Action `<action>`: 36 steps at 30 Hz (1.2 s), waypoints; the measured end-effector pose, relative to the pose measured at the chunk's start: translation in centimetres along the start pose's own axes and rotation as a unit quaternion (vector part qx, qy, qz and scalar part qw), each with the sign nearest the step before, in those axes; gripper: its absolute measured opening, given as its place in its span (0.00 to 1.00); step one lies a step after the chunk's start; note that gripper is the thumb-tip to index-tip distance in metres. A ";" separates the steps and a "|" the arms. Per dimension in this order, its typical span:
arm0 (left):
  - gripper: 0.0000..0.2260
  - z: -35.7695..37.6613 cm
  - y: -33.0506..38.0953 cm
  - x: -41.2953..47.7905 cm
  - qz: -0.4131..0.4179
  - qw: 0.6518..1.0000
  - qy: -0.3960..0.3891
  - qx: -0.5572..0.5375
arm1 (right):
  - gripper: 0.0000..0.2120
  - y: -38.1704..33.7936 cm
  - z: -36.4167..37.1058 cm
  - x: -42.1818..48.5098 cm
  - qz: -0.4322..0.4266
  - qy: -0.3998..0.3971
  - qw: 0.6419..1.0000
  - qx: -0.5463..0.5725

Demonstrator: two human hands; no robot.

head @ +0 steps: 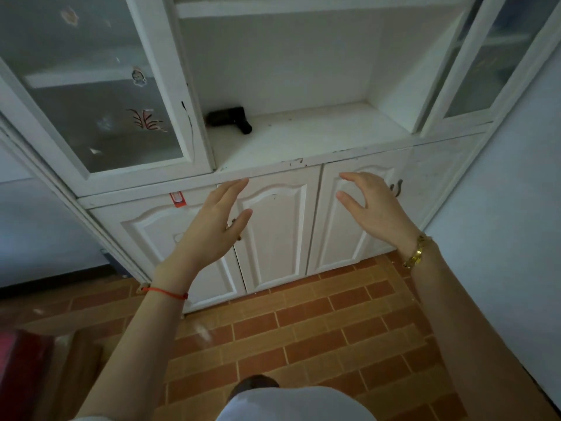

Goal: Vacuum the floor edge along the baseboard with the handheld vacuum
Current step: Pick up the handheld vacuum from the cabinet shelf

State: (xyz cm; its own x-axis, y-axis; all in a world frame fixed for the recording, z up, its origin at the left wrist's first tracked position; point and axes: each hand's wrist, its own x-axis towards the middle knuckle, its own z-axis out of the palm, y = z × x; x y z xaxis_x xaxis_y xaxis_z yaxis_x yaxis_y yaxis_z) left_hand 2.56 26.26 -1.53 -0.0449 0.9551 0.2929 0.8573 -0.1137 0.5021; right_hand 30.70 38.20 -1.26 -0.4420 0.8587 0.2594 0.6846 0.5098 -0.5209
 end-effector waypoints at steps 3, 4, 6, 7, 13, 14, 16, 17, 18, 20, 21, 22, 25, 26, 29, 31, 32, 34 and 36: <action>0.25 0.4 -0.8 1.6 -0.022 1.000 0.002 0.002 | 0.23 0.9 1.1 3.1 -0.017 -0.018 1.000 0.008; 0.25 0.6 -1.2 2.1 -0.028 1.000 0.001 0.002 | 0.23 1.2 1.6 4.0 -0.023 -0.027 0.999 0.010; 0.25 1.0 -2.1 3.1 -0.041 0.999 -0.001 0.001 | 0.24 1.7 2.7 5.6 -0.033 -0.041 0.999 0.015; 0.25 1.3 -2.6 3.5 -0.047 0.999 -0.001 0.002 | 0.24 1.9 3.3 6.4 -0.036 -0.046 0.998 0.016; 0.25 2.5 -5.8 7.4 -0.068 0.998 0.003 0.006 | 0.23 3.4 6.5 12.0 -0.053 -0.058 0.997 0.025; 0.25 2.7 -6.4 8.2 -0.069 0.998 0.003 0.005 | 0.23 3.6 7.0 13.1 -0.053 -0.060 0.996 0.027; 0.25 2.9 -7.6 10.0 -0.073 0.997 0.003 0.003 | 0.23 3.8 7.9 15.6 -0.054 -0.065 0.996 0.028; 0.25 2.9 -8.2 10.9 -0.079 0.997 0.003 0.001 | 0.22 3.9 8.3 17.0 -0.054 -0.067 0.996 0.028; 0.25 2.9 -8.7 11.8 -0.085 0.996 0.004 0.000 | 0.22 3.9 8.7 18.4 -0.054 -0.070 0.996 0.030; 0.24 2.6 -9.9 13.8 -0.091 0.996 0.012 -0.001 | 0.22 3.7 9.4 21.2 -0.058 -0.075 0.995 0.033; 0.24 2.4 -10.5 14.8 -0.092 0.996 0.017 -0.001 | 0.22 3.5 9.8 22.6 -0.062 -0.077 0.995 0.033; 0.24 2.3 -11.1 15.7 -0.091 0.996 0.022 -0.002 | 0.22 3.4 10.1 24.0 -0.066 -0.079 0.994 0.032; 0.25 2.0 -12.7 18.6 -0.089 0.995 0.033 -0.007 | 0.23 3.0 11.3 28.0 -0.074 -0.089 0.993 0.030; 0.25 2.0 -13.2 19.5 -0.087 0.996 0.035 -0.008 | 0.23 2.9 11.7 29.3 -0.074 -0.091 0.993 0.032; 0.25 2.1 -14.6 22.1 -0.083 0.996 0.041 -0.010 | 0.22 2.7 12.9 32.6 -0.062 -0.088 0.993 0.042; 0.25 2.4 -15.4 23.9 -0.087 0.995 0.045 -0.010 | 0.22 2.7 13.7 34.4 -0.057 -0.089 0.993 0.046; 0.25 2.5 -15.7 24.7 -0.091 0.995 0.047 -0.010 | 0.22 2.7 14.1 35.1 -0.055 -0.093 0.993 0.047; 0.25 2.9 -16.1 26.2 -0.099 0.994 0.051 -0.010 | 0.22 2.7 14.8 36.5 -0.052 -0.103 0.992 0.047; 0.25 3.3 -16.6 27.6 -0.109 0.993 0.046 -0.009 | 0.22 2.8 15.5 37.6 -0.050 -0.111 0.991 0.047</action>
State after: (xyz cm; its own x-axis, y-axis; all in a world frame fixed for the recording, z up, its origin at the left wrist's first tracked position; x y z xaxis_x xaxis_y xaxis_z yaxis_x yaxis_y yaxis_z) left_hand -11.17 55.38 -4.46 -0.2763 0.9283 0.2488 0.8123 0.0872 0.5766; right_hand 7.01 71.05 -5.53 -0.6285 0.7664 0.1329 0.5786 0.5749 -0.5785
